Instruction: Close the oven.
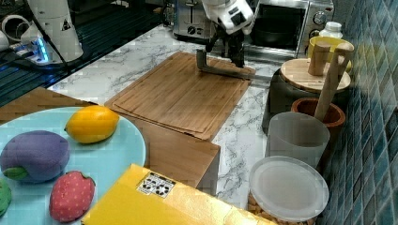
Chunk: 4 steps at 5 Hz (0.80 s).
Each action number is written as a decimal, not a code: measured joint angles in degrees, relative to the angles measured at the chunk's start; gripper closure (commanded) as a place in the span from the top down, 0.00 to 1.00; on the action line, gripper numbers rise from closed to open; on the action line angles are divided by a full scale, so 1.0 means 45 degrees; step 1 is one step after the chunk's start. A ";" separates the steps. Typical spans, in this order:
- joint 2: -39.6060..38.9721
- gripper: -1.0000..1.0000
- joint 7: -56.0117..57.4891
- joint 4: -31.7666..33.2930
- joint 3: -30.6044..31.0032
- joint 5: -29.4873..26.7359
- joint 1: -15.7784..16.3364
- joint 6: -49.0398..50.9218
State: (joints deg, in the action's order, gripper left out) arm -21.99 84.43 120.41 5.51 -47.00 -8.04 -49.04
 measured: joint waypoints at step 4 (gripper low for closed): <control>-0.2201 0.00 0.0000 -0.1728 -0.0082 -0.1679 -0.1215 0.2605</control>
State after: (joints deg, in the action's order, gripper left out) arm -31.89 84.43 112.63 5.14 -54.55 -13.51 -37.32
